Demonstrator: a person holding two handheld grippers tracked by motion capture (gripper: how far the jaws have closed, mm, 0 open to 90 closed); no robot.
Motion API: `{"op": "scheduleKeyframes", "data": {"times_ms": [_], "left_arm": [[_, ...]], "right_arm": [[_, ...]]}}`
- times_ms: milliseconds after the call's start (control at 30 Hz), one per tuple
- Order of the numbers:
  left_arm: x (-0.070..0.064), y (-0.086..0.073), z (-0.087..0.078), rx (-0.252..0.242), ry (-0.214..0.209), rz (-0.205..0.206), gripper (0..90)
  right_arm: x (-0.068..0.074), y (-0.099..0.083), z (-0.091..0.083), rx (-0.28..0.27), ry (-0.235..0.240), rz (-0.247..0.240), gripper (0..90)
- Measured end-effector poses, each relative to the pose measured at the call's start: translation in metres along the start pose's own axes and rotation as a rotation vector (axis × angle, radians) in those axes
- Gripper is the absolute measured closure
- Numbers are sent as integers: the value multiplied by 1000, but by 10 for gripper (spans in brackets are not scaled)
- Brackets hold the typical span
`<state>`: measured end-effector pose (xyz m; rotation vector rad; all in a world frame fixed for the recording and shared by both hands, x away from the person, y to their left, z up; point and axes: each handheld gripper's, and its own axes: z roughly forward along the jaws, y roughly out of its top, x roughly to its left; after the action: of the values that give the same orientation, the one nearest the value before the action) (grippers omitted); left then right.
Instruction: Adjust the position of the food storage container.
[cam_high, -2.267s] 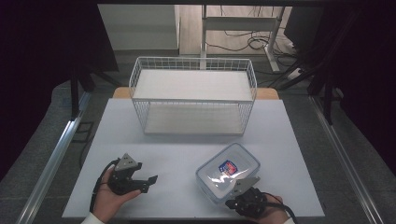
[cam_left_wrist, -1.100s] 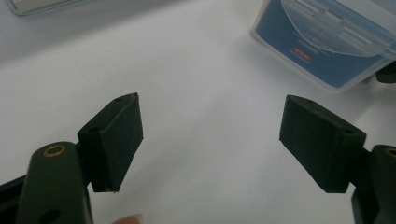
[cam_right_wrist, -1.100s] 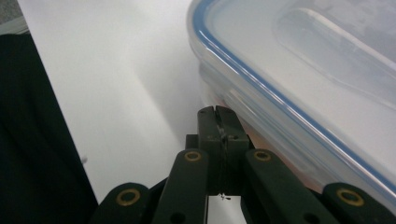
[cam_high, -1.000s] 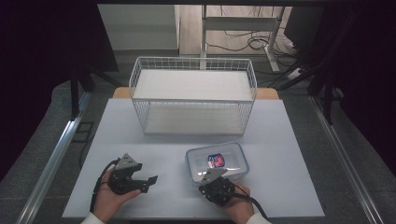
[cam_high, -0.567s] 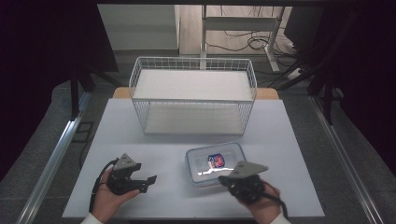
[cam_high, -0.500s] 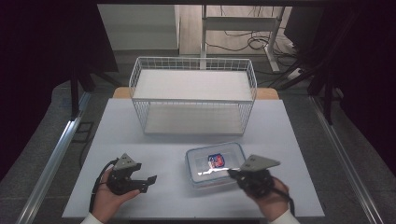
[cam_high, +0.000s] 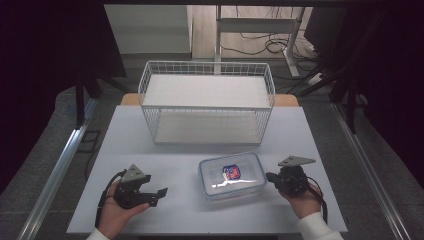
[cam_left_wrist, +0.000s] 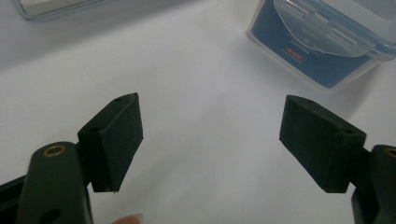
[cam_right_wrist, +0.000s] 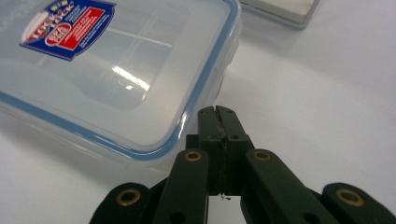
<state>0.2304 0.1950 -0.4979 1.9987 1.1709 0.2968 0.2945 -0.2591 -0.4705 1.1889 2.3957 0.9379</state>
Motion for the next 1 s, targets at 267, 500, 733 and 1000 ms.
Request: {"op": "scheduleKeyframes", "data": {"times_ms": [267, 500, 733, 1000], "left_arm": [[-1, 0, 1, 6, -2, 6, 211], [0, 0, 2, 8, -1, 6, 211], [1, 0, 1, 6, -1, 2, 211], [2, 0, 2, 8, 1, 0, 211]], "right_arm": [[-2, -3, -1, 12, 18, 7, 890], [-1, -3, 0, 8, 41, 9, 890], [12, 0, 4, 17, 72, -14, 890], [26, 5, 11, 13, 95, -36, 891]]}}
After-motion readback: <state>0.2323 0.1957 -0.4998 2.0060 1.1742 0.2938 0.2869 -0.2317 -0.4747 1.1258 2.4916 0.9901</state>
